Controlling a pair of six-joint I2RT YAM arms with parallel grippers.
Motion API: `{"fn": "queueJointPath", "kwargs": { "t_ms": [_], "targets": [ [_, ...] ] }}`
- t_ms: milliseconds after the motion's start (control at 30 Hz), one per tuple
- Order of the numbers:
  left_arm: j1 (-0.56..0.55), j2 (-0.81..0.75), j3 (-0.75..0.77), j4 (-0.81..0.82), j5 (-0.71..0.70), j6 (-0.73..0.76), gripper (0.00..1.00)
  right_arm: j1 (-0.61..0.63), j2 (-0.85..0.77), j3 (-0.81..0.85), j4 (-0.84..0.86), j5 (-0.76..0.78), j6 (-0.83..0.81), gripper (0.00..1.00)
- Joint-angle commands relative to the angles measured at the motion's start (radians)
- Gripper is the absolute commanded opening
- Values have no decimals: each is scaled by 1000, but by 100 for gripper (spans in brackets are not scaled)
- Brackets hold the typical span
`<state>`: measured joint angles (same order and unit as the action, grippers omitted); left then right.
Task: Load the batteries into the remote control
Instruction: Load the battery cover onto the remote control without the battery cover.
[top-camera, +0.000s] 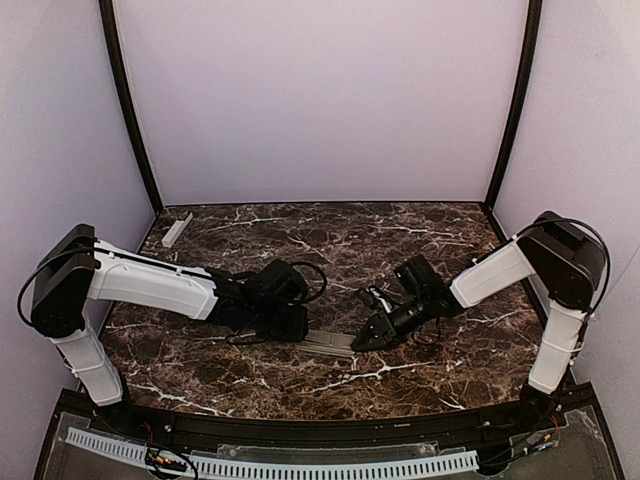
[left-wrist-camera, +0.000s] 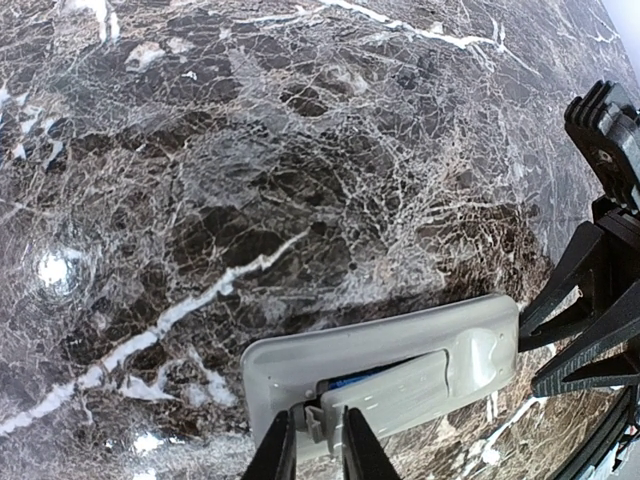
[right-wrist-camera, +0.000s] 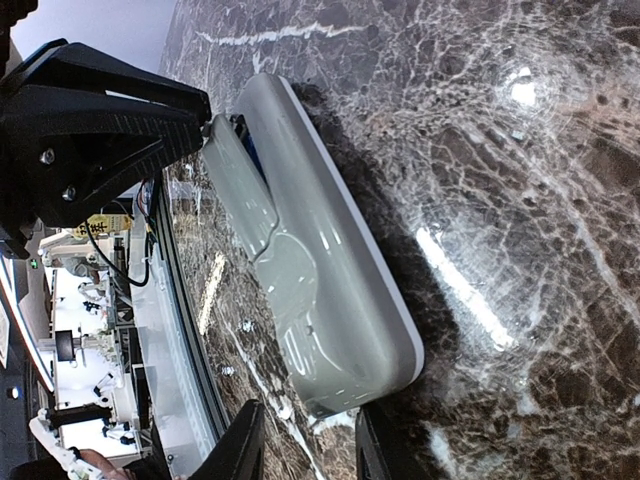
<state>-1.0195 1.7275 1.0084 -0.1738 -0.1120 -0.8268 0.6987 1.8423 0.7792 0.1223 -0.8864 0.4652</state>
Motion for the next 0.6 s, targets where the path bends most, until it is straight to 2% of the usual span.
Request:
{"fn": "queueJointPath", "kwargs": {
  "t_ms": [0,567],
  "targets": [
    [-7,7,13,-8,12,-1,16,10,18,-12,33,-14,6,30],
    [-9,29,18,13,41,1,8,10,26,-15,41,-19,9,30]
  ]
}}
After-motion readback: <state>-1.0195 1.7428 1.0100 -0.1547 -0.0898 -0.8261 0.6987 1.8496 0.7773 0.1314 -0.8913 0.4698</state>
